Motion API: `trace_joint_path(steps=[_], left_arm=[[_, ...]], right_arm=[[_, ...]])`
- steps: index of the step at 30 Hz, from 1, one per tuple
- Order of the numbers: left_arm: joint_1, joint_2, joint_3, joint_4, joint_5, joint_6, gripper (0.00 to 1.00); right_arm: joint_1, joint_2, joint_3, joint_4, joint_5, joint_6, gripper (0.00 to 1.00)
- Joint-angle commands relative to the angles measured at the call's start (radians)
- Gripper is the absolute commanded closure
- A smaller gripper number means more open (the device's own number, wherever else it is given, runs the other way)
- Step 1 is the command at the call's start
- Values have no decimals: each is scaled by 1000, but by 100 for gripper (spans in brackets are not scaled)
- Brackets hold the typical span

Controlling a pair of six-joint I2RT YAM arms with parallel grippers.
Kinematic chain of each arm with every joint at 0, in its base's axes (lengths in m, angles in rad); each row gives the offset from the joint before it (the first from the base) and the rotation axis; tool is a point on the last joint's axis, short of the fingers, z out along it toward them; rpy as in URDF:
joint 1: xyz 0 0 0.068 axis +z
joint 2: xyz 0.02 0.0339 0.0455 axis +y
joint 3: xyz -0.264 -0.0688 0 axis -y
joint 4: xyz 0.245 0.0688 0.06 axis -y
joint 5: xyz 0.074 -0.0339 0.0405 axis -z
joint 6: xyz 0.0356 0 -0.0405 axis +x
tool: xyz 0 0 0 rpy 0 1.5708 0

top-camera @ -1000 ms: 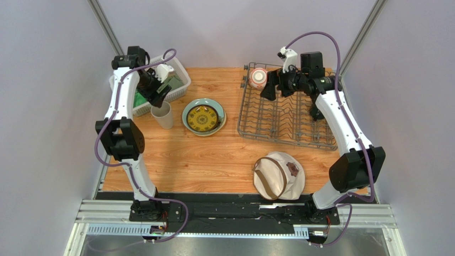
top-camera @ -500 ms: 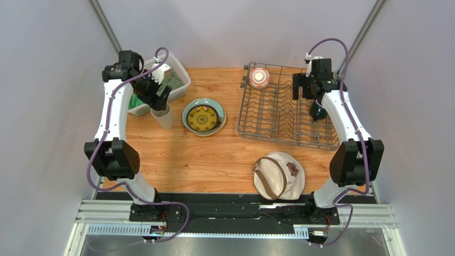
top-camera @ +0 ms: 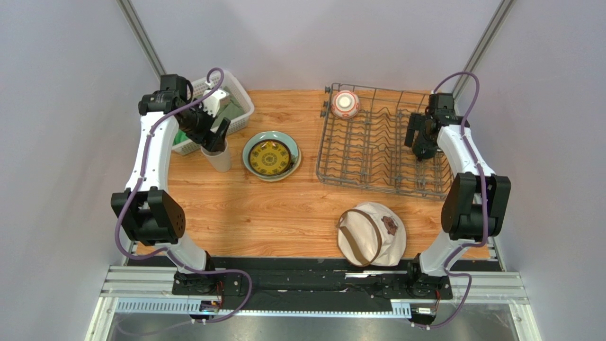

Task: Unload the mixed dishes from the dish rack
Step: Pick up the cup from the dish rack.

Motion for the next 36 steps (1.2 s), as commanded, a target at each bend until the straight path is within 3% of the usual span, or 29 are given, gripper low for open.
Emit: trace_joint_path(steps=[1,17,25,36], left_arm=[[-5,-61,-17,27,41,-15,4],[-7,-96,-58,19,41,-3,3],[-7,-89,-64,21,44,-1,3],[-5,-93,-110,42,41,3,3]], right_arm=[[-27,60,0,24,-10,34,2],[-53,167,21,76,-27,59,14],[-53,168,-11,140,-12,47,31],[-50,167,-63,219,23,40,45]])
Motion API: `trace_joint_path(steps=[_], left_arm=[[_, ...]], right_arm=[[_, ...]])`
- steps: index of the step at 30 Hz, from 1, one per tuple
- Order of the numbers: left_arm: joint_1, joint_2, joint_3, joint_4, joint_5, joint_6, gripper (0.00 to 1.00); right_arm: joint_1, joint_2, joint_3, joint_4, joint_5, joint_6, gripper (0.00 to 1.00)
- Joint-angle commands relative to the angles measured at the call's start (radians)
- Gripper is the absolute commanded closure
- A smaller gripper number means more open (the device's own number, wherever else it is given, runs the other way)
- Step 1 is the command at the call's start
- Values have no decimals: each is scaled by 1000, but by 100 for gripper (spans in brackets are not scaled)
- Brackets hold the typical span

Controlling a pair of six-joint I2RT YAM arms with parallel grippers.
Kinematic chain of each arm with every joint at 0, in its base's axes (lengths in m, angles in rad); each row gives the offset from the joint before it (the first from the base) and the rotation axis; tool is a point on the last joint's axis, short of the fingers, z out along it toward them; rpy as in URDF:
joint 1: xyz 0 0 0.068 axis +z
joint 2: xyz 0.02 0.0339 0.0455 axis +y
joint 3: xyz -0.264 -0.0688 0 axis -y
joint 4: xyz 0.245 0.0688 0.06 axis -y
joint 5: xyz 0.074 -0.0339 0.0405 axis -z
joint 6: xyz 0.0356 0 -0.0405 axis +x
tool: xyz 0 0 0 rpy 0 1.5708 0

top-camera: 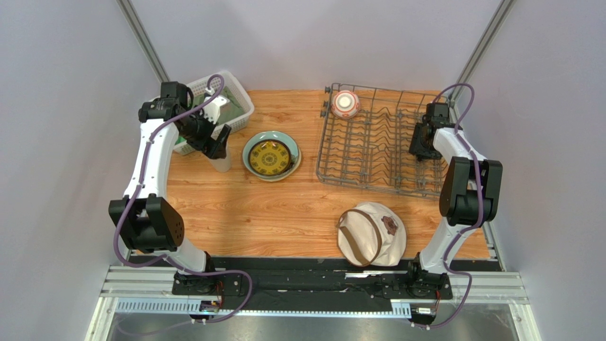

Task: Unload the mixed dishes from the dish rack
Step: Pick up the cup from the dish rack.

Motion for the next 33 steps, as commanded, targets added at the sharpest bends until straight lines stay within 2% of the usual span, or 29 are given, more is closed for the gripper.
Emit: trace_joint_path(steps=[1,20,33], left_arm=[[-5,-28,-12,25,19,6,3],[-5,-31,-45,35,31,14,3],[-5,-47,-71,37,31,23,3]], right_arm=[[-1,5,-13,81,36,-2,46],[33,3,-68,167,104,-34,69],[33,-12,-73,162,71,-42,96]])
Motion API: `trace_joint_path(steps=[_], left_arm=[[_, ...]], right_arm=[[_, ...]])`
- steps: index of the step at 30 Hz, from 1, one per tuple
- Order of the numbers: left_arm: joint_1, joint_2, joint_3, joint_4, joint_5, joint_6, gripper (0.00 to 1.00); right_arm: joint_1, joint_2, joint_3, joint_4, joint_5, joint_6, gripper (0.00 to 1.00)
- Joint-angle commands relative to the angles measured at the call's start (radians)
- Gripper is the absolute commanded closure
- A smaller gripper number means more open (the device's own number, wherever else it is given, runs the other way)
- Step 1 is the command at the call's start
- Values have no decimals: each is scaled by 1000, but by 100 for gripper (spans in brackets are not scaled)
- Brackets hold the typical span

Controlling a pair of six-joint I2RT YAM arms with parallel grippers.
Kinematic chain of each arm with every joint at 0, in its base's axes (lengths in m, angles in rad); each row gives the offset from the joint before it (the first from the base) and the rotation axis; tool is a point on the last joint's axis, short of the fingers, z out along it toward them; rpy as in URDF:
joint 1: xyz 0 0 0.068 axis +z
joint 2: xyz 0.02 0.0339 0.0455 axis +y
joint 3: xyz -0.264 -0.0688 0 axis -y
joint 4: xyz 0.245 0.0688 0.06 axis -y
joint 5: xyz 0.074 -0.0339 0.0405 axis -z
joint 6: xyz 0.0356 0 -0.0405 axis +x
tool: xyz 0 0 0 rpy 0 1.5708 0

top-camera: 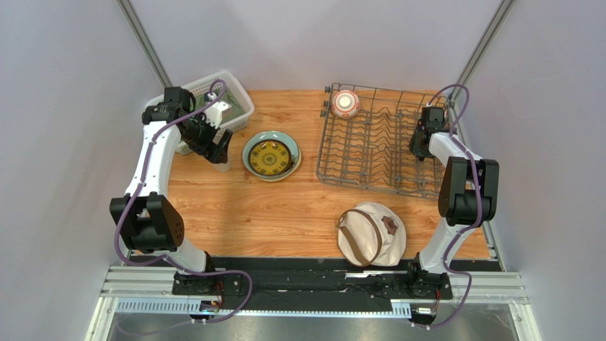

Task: Unload the mixed dishes from the dish rack
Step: Pick up the cup from the dish rack.

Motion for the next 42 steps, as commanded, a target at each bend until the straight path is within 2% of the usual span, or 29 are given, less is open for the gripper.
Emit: trace_joint_path(steps=[1,8,22,28,32,38,42], left_arm=[[-7,-46,-3,16,25,18,3],[-7,-59,-1,33,45,1,3],[-5,-225,-130,264,129,-43,1],[-16,-295,-213,369,241,-83,1],[-51,-372,-308,503,313,-124,1],[-157,-513,-501,838,345,-215,1],[-264,-579,-606,1062,318,-232,1]], right_arm=[[3,-15,5,15,-16,-3,98],[3,-52,33,-14,-62,-3,100],[3,-216,132,-140,-233,-23,100],[3,-279,223,-227,-466,7,100],[3,-295,273,-262,-754,76,100],[8,-272,293,-239,-1122,173,100],[20,-275,267,-200,-1254,202,100]])
